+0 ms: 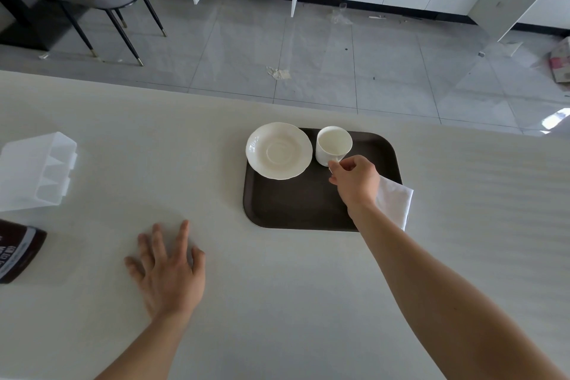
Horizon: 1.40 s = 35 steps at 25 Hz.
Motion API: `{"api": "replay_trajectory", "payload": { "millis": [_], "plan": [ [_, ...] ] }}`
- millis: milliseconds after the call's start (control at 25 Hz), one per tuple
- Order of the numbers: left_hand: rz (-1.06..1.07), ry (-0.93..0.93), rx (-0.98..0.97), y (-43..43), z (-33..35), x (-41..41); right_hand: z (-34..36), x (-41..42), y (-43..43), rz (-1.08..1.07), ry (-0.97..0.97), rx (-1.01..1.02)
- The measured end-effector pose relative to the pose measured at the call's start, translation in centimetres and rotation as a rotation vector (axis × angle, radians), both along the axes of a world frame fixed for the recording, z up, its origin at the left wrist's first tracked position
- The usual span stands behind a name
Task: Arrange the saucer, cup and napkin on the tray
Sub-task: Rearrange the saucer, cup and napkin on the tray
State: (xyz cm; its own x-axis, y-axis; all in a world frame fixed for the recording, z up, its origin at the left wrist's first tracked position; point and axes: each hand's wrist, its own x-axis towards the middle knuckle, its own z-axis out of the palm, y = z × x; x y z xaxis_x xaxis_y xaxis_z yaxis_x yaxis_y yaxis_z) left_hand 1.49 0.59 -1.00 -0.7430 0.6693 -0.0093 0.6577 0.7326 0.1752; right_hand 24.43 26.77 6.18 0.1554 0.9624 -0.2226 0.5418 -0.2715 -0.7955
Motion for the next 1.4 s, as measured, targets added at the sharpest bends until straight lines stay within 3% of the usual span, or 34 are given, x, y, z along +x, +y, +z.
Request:
{"api": "replay_trajectory", "payload": {
  "millis": [920, 1080, 1280, 1400],
  "plan": [
    [0.004, -0.016, -0.026, 0.0, 0.0, -0.1, 0.6, 1.0, -0.2, 0.049, 0.02, -0.024],
    [-0.009, -0.04, -0.027, 0.2, 0.4, 0.1, 1.2, 3.9, -0.5, 0.051, 0.018, 0.032],
    [-0.01, -0.132, 0.025, 0.4, 1.9, -0.1, 2.3, 9.9, -1.5, 0.114, -0.132, 0.092],
    [-0.207, -0.089, 0.159, 2.3, 3.7, 2.8, 2.5, 12.7, -2.1, 0.12, -0.192, 0.102]
  ]
}}
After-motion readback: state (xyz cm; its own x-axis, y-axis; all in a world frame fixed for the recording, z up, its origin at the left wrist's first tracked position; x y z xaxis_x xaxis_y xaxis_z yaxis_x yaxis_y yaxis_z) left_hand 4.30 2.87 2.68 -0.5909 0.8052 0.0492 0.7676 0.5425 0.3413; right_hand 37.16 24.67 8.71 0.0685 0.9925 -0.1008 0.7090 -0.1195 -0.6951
